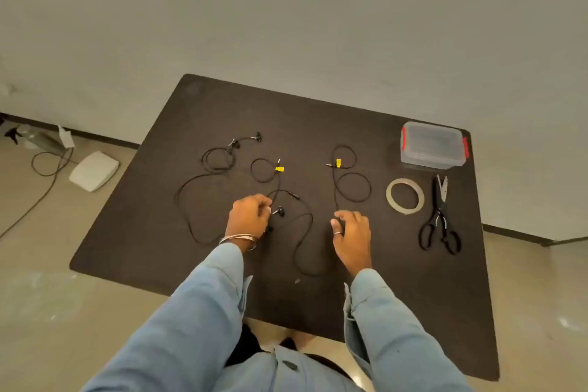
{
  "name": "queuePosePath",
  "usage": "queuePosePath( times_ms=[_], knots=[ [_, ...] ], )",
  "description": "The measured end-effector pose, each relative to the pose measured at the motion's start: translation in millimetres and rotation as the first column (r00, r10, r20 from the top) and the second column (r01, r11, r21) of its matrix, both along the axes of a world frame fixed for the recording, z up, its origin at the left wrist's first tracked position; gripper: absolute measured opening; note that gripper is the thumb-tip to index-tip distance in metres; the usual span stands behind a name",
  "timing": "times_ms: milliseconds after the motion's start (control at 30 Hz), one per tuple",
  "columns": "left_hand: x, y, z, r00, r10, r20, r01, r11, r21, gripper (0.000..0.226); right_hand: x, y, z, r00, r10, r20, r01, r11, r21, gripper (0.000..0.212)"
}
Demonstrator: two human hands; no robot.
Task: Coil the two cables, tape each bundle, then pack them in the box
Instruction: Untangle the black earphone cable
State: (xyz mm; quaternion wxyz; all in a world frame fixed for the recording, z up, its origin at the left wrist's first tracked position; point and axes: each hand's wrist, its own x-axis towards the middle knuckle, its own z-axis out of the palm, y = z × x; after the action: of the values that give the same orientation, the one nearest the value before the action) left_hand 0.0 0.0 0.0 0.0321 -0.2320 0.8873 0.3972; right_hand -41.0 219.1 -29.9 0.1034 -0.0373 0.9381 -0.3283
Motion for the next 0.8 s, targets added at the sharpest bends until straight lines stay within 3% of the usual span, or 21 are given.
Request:
queuePosePath(
  times_ms=[100, 233, 367, 533, 600, 667, 733, 800],
  knots=[
    [7.9, -2.0, -4.6, 0.999, 0.037, 0.024, -0.037, 0.999, -0.005, 0.017, 3.9, -4.5, -6.8, 1.0, 0.005, -0.021, -0.004, 0.999, 0.049, 0.021],
    [16.4, -4.0, -8.2, 0.998, 0.05, 0.047, -0.049, 0.998, -0.026, 0.018, 5.8, -24.8, -8.6, 0.996, 0.075, 0.04, -0.074, 0.997, -0.017, 0.033],
    [15.4, -10.7, -10.7, 0.999, 0.038, 0.033, -0.037, 0.999, -0.016, 0.02, 5.8, -48.3, -17.0, 0.982, 0.112, 0.151, -0.143, 0.967, 0.209, 0.052],
    [5.9, -17.7, -4.8, 1.0, 0.02, -0.018, -0.019, 0.998, 0.063, 0.019, 9.0, -67.2, -21.2, 0.995, -0.007, 0.098, -0.023, 0.951, 0.308, 0.029],
    [1.6, -20.6, 1.9, 1.0, 0.014, -0.024, -0.011, 0.992, 0.13, 0.018, 2.7, -72.1, -19.8, 0.981, -0.101, 0.163, 0.061, 0.971, 0.231, 0.022],
    [-3.2, -22.3, 11.5, 0.999, 0.029, -0.014, -0.024, 0.967, 0.252, 0.017, -8.8, -72.6, -13.8, 0.909, -0.258, 0.327, 0.265, 0.964, 0.025, 0.018],
    [-9.2, -22.8, 21.8, 0.999, 0.036, 0.027, -0.043, 0.928, 0.369, 0.02, -18.4, -70.8, 0.0, 0.733, -0.35, 0.583, 0.545, 0.814, -0.198, 0.017],
    [-15.6, -22.4, 31.2, 0.996, -0.01, 0.089, -0.031, 0.893, 0.448, 0.028, -23.6, -67.6, 19.4, 0.594, -0.306, 0.744, 0.705, 0.643, -0.299, 0.013]
  ],
)
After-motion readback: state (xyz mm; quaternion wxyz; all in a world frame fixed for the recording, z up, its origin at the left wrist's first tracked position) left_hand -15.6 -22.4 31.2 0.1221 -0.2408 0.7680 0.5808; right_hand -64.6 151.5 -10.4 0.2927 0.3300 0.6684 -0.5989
